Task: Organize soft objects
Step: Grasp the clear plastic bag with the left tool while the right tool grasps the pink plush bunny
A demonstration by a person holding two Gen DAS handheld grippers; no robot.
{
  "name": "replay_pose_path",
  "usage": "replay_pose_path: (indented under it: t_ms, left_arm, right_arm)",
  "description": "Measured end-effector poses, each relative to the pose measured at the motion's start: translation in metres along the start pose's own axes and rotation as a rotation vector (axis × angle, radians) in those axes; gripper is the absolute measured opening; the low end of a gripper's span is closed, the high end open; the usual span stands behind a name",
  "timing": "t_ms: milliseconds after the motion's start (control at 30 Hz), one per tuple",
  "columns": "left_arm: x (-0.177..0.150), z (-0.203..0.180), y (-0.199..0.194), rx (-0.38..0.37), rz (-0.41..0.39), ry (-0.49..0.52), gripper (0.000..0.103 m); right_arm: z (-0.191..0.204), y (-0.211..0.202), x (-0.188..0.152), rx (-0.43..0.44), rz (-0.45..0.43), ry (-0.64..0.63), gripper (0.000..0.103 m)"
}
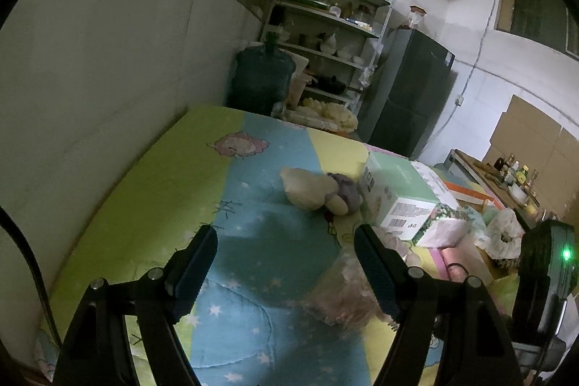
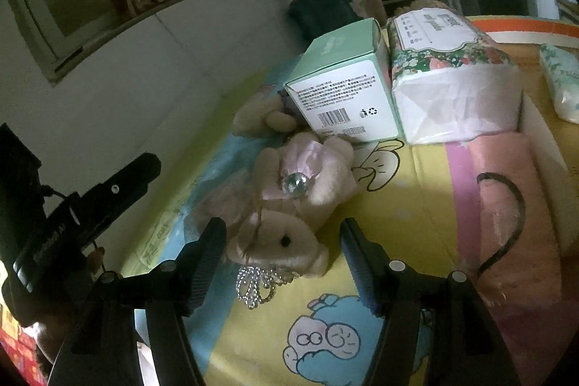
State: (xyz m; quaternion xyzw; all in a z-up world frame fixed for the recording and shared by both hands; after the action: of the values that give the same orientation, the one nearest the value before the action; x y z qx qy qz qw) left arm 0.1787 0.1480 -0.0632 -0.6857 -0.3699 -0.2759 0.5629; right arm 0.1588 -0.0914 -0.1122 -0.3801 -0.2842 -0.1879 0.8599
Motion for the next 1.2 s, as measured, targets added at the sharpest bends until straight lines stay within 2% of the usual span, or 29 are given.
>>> replay_pose_path:
  t_ms: [100, 133, 167, 200, 300, 533, 700, 1200]
  left_arm:
    - [-0.001, -0.001, 0.002, -0.007, 0.007, 0.002, 0.078]
    - [-0.002, -0.001, 0.003, -0.012, 0.01, 0.003, 0.078]
    - [-0.002, -0.002, 0.003, -0.015, 0.013, 0.005, 0.078]
    - [-0.003, -0.003, 0.004, -0.022, 0.017, 0.008, 0.078]
    - [-0.005, -0.007, 0.006, -0.039, 0.027, 0.019, 0.078]
    - [-0.009, -0.019, 0.013, -0.085, 0.052, 0.05, 0.078]
    - [-0.018, -0.03, 0.026, -0.108, 0.104, 0.084, 0.078]
    - [-0.036, -0.051, 0.047, -0.101, 0.193, 0.146, 0.078]
  right_arm:
    - [-0.001, 0.0, 0.001, -0.003, 0.009, -0.002, 0.064]
    - [-0.001, 0.0, 0.001, -0.012, 0.012, -0.007, 0.061]
    - [-0.001, 0.0, 0.0, -0.013, 0.018, -0.008, 0.051]
    - [-0.002, 0.001, 0.0, -0.001, 0.024, -0.004, 0.047]
    - [-0.002, 0.001, -0.001, 0.004, 0.029, -0.013, 0.043]
    - [0.0, -0.015, 0.003, -0.012, -0.03, -0.04, 0.041]
    - [-0.001, -0.028, 0.006, -0.024, -0.059, -0.052, 0.041]
    - [-0.006, -0.04, 0.006, -0.027, -0.078, -0.043, 0.041]
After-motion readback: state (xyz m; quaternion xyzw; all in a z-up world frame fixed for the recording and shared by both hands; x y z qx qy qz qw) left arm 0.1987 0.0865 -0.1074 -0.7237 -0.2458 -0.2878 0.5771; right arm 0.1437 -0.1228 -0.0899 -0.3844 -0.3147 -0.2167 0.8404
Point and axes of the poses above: each gripper's, at about its wrist camera, not at the fingertips, and y roughly the way its jaws point, z to its left, x to its top, the point moved 2 cm from there along y, roughly the way its jaws point, and after that the axes turned 6 degrees about x, right-handed, at the moved point
